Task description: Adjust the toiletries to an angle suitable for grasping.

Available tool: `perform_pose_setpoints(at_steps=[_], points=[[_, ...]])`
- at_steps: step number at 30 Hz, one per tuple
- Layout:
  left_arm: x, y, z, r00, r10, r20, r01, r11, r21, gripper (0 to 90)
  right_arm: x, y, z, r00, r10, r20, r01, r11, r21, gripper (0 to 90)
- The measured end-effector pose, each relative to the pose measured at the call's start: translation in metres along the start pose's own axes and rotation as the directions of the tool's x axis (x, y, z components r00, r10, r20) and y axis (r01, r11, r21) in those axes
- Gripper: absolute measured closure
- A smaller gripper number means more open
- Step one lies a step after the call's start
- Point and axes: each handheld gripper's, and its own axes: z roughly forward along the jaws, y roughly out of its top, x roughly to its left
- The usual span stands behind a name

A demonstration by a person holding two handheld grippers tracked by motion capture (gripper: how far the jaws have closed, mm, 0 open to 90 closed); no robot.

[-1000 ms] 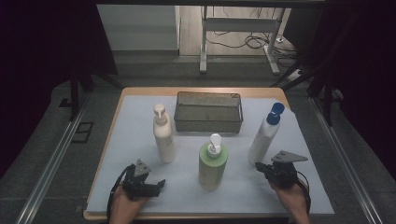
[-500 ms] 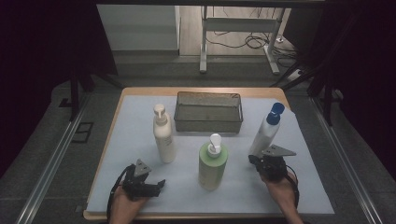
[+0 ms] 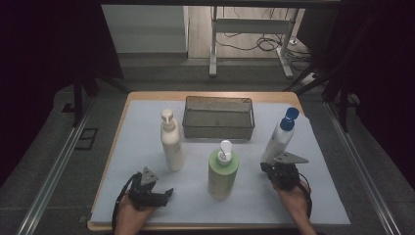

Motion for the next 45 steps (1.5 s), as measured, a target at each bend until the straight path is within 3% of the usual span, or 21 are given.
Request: perform_pose_setpoints(at_steps=[9, 28, 35, 40, 45], points=[[0.000, 0.000, 0.000, 1.0000, -0.001, 0.000, 0.001, 1.0000, -0.001, 12.1, -0.014, -0.007, -0.006, 0.9996, 0.026, 0.011, -0.026, 1.000, 0.006, 89.7], [0.000, 0.000, 0.000, 1.0000, -0.001, 0.000, 0.001, 1.0000, 0.000, 12.1, -0.034, -0.017, -0.014, 0.9989, 0.034, 0.033, -0.035, 0.999, 0.034, 89.6], [0.000, 0.000, 0.000, 1.0000, 0.000, 0.000, 0.000, 1.0000, 0.000, 12.1, -0.047, -0.024, -0.019, 0.9979, 0.053, 0.037, -0.054, 0.998, 0.036, 89.5], [0.000, 0.000, 0.000, 1.0000, -0.002, 0.000, 0.002, 1.0000, -0.001, 12.1, -0.047, -0.025, -0.017, 0.9985, 0.046, 0.031, -0.047, 0.998, 0.046, 85.9], [0.000, 0.000, 0.000, 1.0000, 0.000, 0.000, 0.000, 1.0000, 0.000, 12.1, -0.044, -0.022, -0.027, 0.9990, 0.042, 0.012, -0.043, 0.998, 0.037, 79.3]])
